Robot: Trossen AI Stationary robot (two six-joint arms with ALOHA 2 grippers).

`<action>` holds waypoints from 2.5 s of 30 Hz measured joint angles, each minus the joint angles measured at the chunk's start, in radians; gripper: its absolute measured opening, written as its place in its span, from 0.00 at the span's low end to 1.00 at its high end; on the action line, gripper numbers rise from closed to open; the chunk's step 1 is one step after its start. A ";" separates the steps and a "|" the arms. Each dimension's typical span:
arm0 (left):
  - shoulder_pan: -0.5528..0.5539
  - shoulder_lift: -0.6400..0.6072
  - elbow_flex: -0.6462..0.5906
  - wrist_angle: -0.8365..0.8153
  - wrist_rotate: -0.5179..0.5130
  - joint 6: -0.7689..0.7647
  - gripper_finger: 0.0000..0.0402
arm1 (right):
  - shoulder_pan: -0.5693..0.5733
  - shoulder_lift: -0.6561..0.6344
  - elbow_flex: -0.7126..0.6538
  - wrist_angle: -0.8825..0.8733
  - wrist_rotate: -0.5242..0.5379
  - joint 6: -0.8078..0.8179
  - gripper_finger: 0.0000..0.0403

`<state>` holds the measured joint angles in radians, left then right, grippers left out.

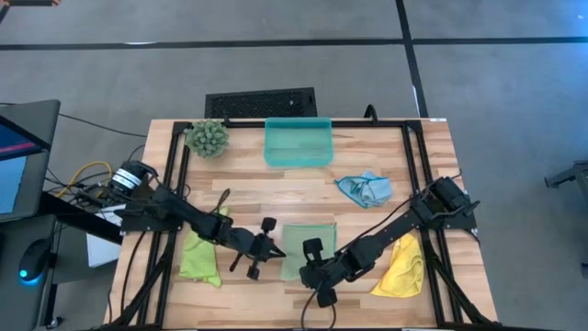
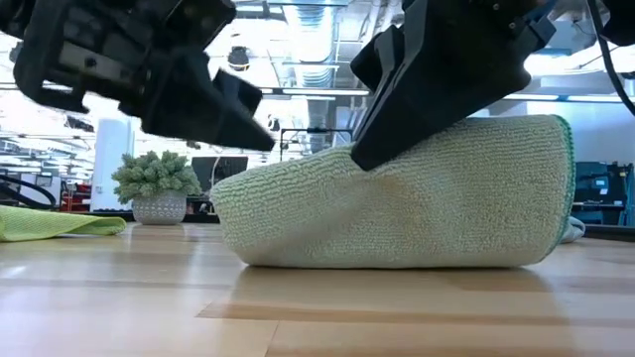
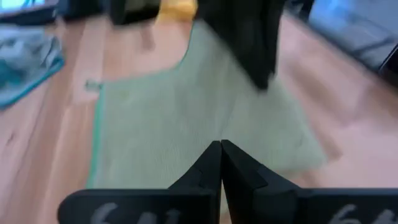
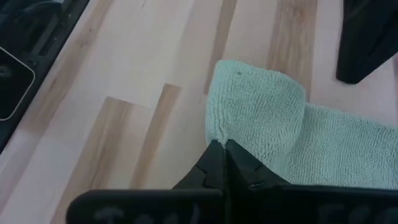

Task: Fold microfiber towels
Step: Fold the green towel

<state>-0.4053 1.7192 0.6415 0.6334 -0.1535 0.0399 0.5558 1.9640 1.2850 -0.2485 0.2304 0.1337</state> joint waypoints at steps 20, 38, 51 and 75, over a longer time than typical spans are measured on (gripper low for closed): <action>-0.014 0.222 0.234 -0.216 0.240 -0.008 0.00 | 0.033 -0.006 0.000 -0.043 0.001 0.032 0.04; -0.006 0.251 0.257 -0.296 -0.121 -0.018 0.00 | 0.047 -0.036 0.000 -0.092 0.044 0.105 0.02; -0.013 0.278 0.254 -0.223 -0.113 -0.002 0.00 | 0.033 -0.064 -0.002 -0.227 0.226 0.209 0.03; -0.043 0.188 0.252 -0.388 -0.330 -0.037 0.00 | 0.005 -0.231 -0.332 0.288 0.028 0.172 0.05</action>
<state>-0.4487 1.9071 0.8934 0.2449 -0.4831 0.0025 0.5610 1.7325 0.9527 0.0396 0.2585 0.3056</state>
